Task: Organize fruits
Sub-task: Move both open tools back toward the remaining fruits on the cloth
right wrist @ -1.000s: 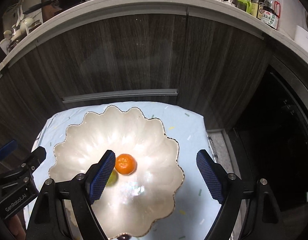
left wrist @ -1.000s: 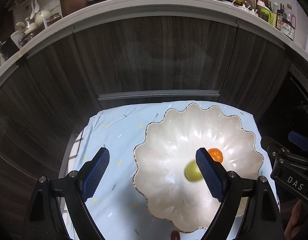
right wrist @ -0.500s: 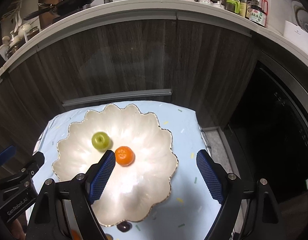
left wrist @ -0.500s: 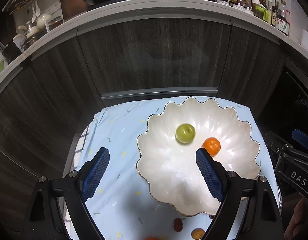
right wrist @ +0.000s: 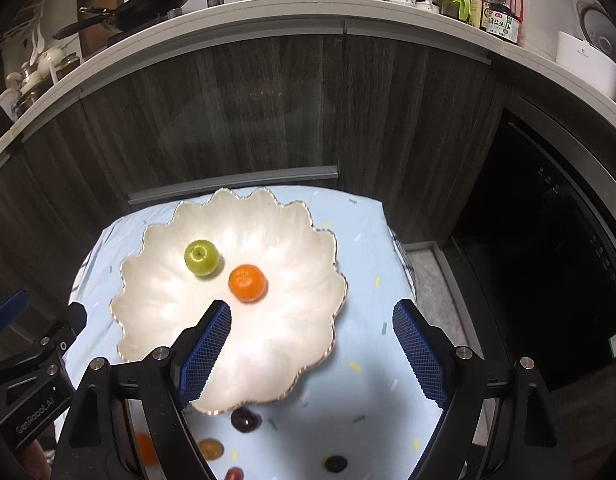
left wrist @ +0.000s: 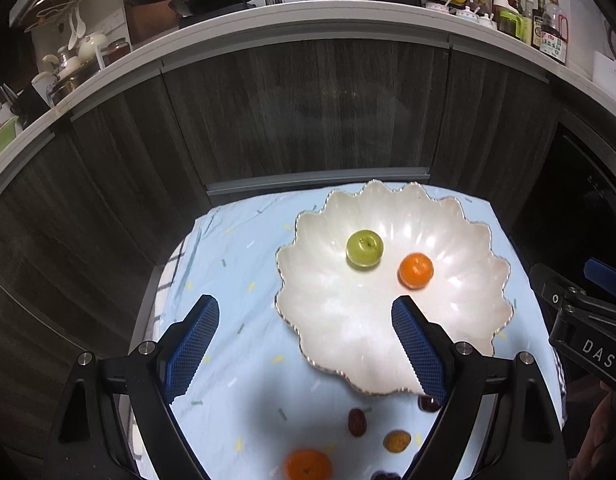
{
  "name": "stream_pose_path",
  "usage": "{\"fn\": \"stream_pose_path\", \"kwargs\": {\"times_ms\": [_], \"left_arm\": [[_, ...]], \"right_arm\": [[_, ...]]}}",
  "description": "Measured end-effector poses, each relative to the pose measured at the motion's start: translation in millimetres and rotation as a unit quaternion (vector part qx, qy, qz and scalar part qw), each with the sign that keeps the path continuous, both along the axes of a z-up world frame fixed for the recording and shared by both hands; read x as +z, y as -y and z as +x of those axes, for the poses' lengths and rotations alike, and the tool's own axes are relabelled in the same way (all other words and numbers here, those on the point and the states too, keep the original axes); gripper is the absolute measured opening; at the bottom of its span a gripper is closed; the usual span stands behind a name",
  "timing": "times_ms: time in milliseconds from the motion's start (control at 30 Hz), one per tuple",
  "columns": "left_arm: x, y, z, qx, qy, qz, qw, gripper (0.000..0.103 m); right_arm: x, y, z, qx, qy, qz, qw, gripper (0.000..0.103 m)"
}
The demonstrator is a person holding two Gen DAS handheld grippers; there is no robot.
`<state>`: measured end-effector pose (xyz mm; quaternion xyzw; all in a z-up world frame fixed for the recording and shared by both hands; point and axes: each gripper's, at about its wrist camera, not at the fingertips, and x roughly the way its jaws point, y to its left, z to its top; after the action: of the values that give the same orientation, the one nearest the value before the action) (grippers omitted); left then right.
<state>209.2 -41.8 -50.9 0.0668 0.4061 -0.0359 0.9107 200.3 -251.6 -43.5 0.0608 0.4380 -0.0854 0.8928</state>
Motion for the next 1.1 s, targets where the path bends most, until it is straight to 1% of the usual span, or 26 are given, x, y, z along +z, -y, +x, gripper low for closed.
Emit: {"fn": "stream_pose_path", "kwargs": {"times_ms": [167,567,767,900,1100], "left_arm": [[-8,0,-16,-0.011,-0.005,0.011,0.9999,0.089],[-37,-7,-49,-0.014,-0.027,0.013,0.9995,0.089],[-53,-8,-59,-0.017,-0.040,0.019,0.9989,0.089],[-59,-8,-67,-0.017,-0.040,0.023,0.9988,0.089],[-73,-12,-74,-0.013,-0.051,0.027,0.9982,0.089]], "right_arm": [[-7,-1,-16,-0.002,-0.009,-0.007,1.000,0.084],[-40,-3,-53,-0.006,-0.038,-0.001,0.999,0.084],[-59,-1,-67,-0.010,-0.056,0.002,0.998,0.084],[-71,-1,-77,-0.014,-0.064,0.007,0.998,0.084],[-87,-5,-85,-0.014,-0.078,0.007,0.997,0.084]]}}
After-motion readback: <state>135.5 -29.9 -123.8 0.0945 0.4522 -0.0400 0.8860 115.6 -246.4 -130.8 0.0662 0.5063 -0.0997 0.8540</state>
